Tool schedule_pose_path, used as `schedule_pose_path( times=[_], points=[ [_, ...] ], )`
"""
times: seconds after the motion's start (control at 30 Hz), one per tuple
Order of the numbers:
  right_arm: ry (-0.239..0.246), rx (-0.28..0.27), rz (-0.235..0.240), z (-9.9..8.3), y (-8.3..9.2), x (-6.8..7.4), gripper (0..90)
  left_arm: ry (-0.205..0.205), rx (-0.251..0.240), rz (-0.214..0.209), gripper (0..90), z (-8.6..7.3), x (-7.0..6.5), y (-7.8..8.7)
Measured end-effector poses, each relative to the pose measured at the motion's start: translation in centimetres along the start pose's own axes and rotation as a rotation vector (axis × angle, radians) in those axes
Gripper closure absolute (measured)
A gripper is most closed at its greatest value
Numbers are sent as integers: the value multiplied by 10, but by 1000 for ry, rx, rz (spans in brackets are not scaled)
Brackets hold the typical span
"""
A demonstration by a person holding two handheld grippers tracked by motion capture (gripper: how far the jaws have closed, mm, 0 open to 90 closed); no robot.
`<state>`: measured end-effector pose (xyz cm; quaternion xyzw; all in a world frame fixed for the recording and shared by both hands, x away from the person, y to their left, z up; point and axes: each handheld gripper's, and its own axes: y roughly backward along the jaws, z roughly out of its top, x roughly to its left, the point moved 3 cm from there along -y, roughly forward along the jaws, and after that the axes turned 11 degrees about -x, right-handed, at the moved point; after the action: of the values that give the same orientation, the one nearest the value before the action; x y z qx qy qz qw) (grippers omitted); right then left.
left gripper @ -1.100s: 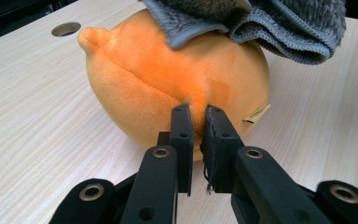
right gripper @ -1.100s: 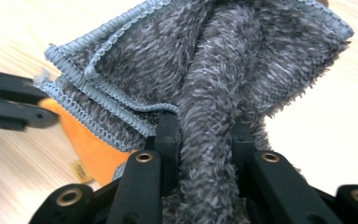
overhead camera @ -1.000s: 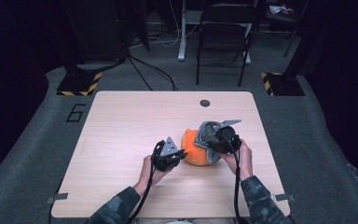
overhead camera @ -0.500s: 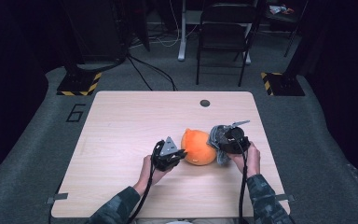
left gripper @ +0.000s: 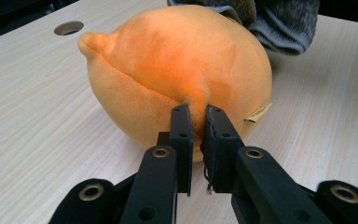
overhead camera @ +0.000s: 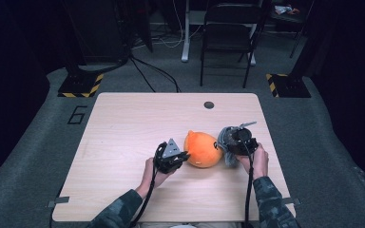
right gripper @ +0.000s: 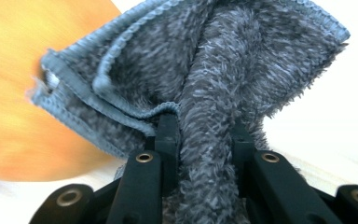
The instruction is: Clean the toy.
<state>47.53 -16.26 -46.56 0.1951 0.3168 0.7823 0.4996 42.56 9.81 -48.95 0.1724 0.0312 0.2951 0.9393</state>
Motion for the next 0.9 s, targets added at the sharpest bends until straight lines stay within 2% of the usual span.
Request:
schedule_pose_path(
  times=[0.07,0.23,0.27,0.33,0.37,0.4,0.43,0.57,0.67,0.73,0.8,0.9],
  points=[
    [-18,-48,27,9,10,5,722,2,-5,0,824,0,-1,0],
    [1,-161,122,27,30,29,722,-13,-10,-3,824,2,-5,0],
    [2,-178,140,29,33,35,722,-17,-14,-3,824,3,-6,-1],
    [41,-206,175,33,35,46,722,-27,-18,-8,824,4,-8,-1],
    [36,-212,181,35,36,53,722,-29,-21,-10,824,4,-9,-1],
    [56,-220,198,37,36,59,722,-29,-21,-10,824,4,-9,-1],
    [51,-229,206,38,35,64,721,-42,-18,-16,824,5,-10,-1],
    [89,-231,233,38,27,79,721,-52,-20,-22,824,5,-12,-2],
    [103,-196,211,32,17,83,721,-57,-14,-21,824,5,-13,-2],
    [113,-195,214,32,15,80,720,-51,-14,-22,824,5,-12,-2],
    [118,-182,184,31,16,77,720,-46,-12,-23,825,4,-10,-2],
    [90,-167,172,28,15,68,719,-40,-10,-22,825,3,-9,-2]
  ],
)
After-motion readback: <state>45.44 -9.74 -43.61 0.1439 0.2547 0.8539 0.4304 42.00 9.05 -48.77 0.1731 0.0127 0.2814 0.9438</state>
